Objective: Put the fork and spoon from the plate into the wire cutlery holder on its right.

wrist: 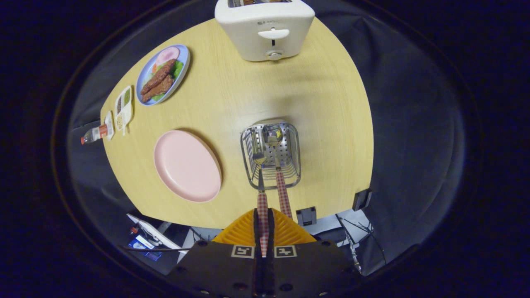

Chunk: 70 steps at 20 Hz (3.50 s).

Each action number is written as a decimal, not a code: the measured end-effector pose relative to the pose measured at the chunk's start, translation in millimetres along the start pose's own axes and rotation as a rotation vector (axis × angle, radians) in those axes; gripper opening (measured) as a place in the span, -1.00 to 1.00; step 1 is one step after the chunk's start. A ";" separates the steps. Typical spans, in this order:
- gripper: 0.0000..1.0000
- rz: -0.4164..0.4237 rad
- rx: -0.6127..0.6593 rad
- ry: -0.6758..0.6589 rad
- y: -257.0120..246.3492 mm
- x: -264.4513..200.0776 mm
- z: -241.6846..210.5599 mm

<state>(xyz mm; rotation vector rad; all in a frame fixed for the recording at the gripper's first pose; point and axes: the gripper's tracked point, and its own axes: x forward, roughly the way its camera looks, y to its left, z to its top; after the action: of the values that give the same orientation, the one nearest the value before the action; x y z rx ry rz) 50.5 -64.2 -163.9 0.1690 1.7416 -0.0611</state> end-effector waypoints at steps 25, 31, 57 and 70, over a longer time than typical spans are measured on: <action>0.93 0.269 -0.190 -0.945 74.6 -114.4 26.9; 0.92 0.294 -0.238 -1.385 83.6 -190.3 -26.9; 0.92 0.196 -0.191 -1.843 68.0 -258.0 -136.1; 0.92 0.198 -0.122 -1.800 58.1 -238.6 -108.2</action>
<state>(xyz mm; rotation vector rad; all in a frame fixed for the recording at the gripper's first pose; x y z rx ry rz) -6.2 -10.9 93.0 0.1130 -0.0711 0.0420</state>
